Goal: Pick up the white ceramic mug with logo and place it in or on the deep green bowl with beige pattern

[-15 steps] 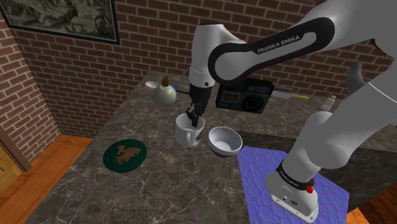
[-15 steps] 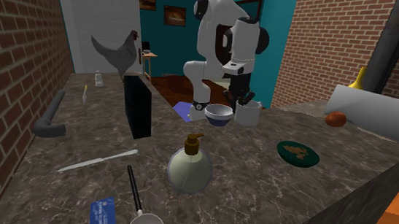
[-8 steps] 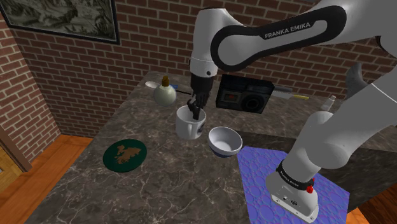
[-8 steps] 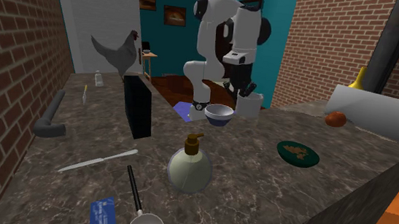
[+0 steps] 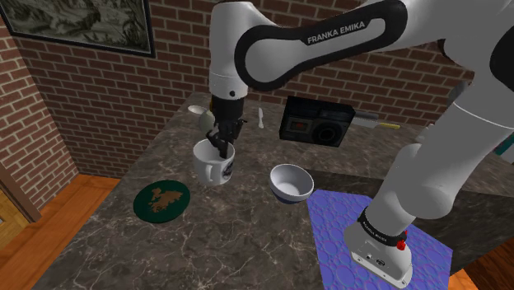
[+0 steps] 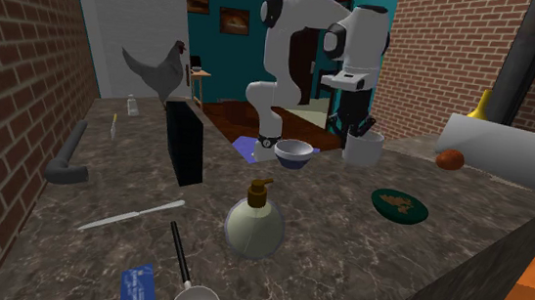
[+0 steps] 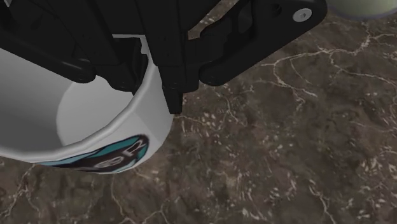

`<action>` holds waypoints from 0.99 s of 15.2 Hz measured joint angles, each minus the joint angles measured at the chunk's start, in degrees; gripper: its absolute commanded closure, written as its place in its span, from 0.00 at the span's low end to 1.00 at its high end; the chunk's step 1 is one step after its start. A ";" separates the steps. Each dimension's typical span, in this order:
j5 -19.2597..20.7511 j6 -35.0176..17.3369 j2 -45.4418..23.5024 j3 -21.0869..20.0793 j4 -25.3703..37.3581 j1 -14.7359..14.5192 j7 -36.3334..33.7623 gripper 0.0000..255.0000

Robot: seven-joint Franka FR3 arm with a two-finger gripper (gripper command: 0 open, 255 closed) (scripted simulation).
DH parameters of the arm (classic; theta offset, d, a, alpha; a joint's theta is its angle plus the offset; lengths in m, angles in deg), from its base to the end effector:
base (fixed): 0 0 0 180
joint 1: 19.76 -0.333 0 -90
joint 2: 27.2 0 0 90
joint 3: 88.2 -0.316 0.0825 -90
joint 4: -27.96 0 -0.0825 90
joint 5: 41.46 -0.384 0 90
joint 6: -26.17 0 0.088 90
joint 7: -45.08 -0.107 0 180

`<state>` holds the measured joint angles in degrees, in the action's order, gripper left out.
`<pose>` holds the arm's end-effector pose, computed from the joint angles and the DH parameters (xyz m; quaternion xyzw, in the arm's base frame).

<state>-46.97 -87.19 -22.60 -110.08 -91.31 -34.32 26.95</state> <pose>0.4182 0.3202 0.4573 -0.9898 -0.1388 0.0257 0.0193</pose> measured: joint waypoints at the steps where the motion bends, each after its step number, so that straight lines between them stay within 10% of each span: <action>1: 0.72 0.69 -1.89 -0.62 2.51 -0.39 -1.40 1.00; 10: 9.56 6.17 -22.33 -3.44 27.19 -6.67 -12.61 1.00; 15: 10.58 3.91 -24.66 -3.18 27.05 -7.25 -13.27 1.00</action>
<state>-36.39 -83.28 -47.25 -113.26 -64.26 -41.57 13.68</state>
